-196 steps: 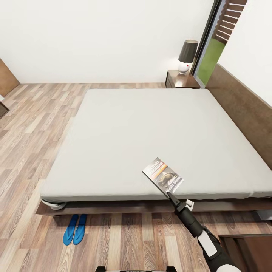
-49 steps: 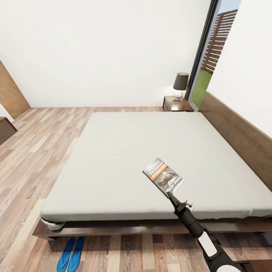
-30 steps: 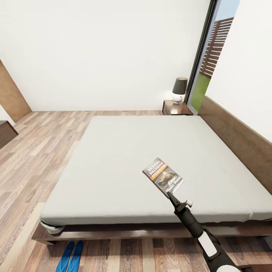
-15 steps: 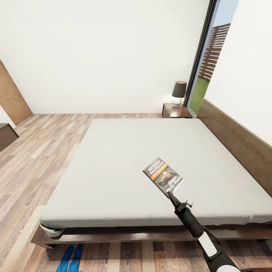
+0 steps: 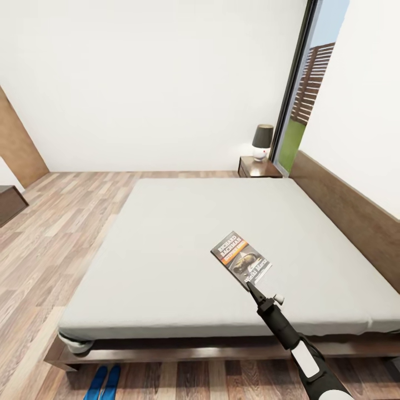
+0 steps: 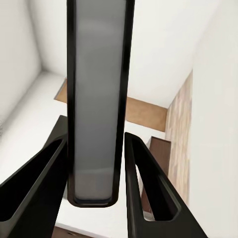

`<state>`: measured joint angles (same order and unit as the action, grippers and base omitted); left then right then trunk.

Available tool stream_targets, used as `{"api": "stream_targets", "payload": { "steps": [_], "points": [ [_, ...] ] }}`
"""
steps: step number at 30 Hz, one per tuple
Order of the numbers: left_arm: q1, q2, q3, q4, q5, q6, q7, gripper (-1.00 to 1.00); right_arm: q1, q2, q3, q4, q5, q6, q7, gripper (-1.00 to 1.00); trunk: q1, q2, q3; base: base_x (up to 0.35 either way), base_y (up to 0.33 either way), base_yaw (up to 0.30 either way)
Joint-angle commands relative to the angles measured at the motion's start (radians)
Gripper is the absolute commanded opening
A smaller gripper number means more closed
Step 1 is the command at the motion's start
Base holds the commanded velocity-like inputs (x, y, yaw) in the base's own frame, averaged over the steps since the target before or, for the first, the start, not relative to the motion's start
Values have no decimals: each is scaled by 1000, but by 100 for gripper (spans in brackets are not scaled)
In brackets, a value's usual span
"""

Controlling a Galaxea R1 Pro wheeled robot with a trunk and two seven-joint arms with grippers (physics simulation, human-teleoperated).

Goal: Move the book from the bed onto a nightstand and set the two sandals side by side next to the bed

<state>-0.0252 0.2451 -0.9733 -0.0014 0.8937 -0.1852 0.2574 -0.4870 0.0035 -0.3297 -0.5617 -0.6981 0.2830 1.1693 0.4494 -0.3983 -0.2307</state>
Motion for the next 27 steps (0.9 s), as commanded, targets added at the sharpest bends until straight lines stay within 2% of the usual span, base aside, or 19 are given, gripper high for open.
{"api": "stream_targets", "payload": {
  "steps": [1,27],
  "points": [
    [0,0,-8,0,7,-2,3,100,-1,1,-2,0,-3,10,3,-100,1,-2,0,0,0,0],
    [11,-2,-8,0,7,-16,2,100,0,0,-3,0,-3,10,3,-100,1,-2,42,0,0,0]
  ]
}}
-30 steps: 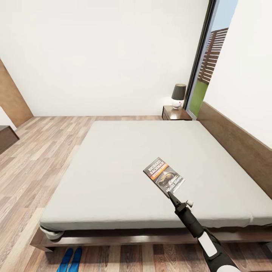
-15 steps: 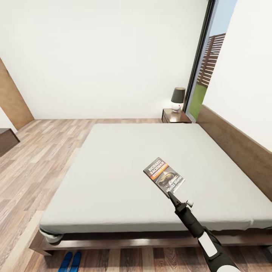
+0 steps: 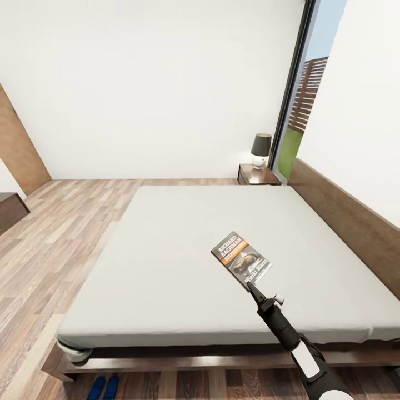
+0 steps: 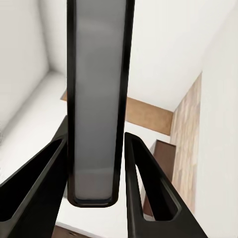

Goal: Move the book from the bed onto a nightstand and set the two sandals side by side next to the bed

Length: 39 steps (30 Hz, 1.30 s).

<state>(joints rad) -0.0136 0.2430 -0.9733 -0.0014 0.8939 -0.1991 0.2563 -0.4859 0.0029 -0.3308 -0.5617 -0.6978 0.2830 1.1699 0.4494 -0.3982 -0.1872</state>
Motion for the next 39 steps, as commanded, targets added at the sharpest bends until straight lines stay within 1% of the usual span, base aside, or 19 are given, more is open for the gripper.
{"api": "stream_targets", "payload": {
  "steps": [1,11,29,33,39],
  "points": [
    [0,0,-8,0,7,-2,3,100,-1,0,-2,0,-3,10,3,-100,1,-2,0,0,0,0],
    [0,-1,-8,0,7,-2,3,100,-1,1,-1,1,-3,10,2,-100,1,-2,14,0,0,0],
    [0,-1,-8,0,5,-2,3,100,-1,1,-2,2,-3,11,2,-100,1,-2,17,0,24,3],
    [0,-1,-8,0,5,-2,3,100,0,1,-2,2,-3,11,2,-100,1,-2,17,0,7,125],
    [0,-2,-8,0,5,-2,3,100,-1,2,-1,1,-3,11,2,-100,1,-2,18,0,2,233]
  ]
}}
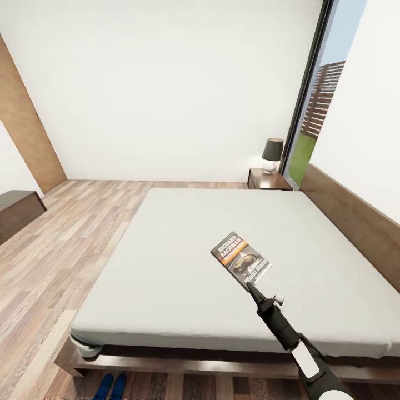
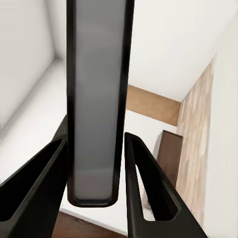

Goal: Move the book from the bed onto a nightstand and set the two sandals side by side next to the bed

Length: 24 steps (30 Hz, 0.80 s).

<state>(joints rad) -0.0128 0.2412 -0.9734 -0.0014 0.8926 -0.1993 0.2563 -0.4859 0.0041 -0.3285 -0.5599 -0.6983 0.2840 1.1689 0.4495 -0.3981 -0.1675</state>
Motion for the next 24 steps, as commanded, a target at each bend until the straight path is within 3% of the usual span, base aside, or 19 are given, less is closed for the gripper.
{"api": "stream_targets", "payload": {
  "steps": [1,24],
  "points": [
    [0,0,-8,0,6,-2,3,100,-1,0,-3,0,-3,10,3,-100,1,-2,-2,0,1,270],
    [1,0,-8,0,6,-2,3,100,0,0,-3,-1,-3,11,3,-100,1,-2,-2,0,18,286]
  ]
}}
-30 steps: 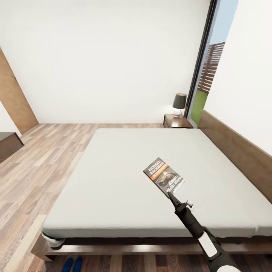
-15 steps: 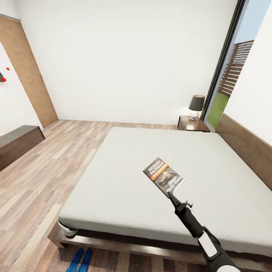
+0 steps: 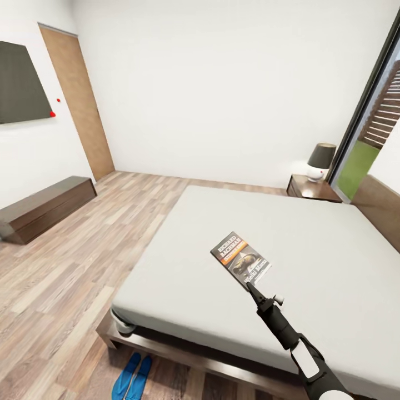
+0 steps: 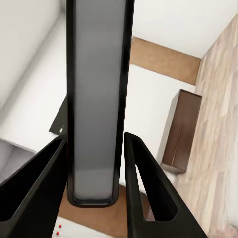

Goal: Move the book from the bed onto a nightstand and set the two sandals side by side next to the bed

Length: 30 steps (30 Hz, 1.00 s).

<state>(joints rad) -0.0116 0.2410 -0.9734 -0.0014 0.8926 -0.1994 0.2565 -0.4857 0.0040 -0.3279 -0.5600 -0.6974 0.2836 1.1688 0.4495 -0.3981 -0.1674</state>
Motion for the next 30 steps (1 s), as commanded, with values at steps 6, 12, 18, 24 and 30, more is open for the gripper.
{"api": "stream_targets", "payload": {
  "steps": [6,12,18,24,30],
  "points": [
    [-1,0,-9,0,6,-2,3,100,-1,1,-3,-1,-4,11,3,-100,1,-2,-2,0,106,291],
    [-1,1,-9,0,6,-2,3,100,-1,1,-3,-1,-4,11,3,-100,1,-2,-2,0,64,291],
    [-1,0,-9,0,6,-2,3,100,-1,2,-3,-1,-4,11,3,-100,1,-2,-2,0,116,291],
    [-1,0,-9,0,6,-2,3,100,-1,2,-2,-1,-3,10,3,-100,1,-2,-2,0,70,291],
    [-1,0,-10,-1,6,-2,3,100,-1,2,-2,-1,-3,10,3,-100,1,-2,-2,0,16,291]
  ]
}}
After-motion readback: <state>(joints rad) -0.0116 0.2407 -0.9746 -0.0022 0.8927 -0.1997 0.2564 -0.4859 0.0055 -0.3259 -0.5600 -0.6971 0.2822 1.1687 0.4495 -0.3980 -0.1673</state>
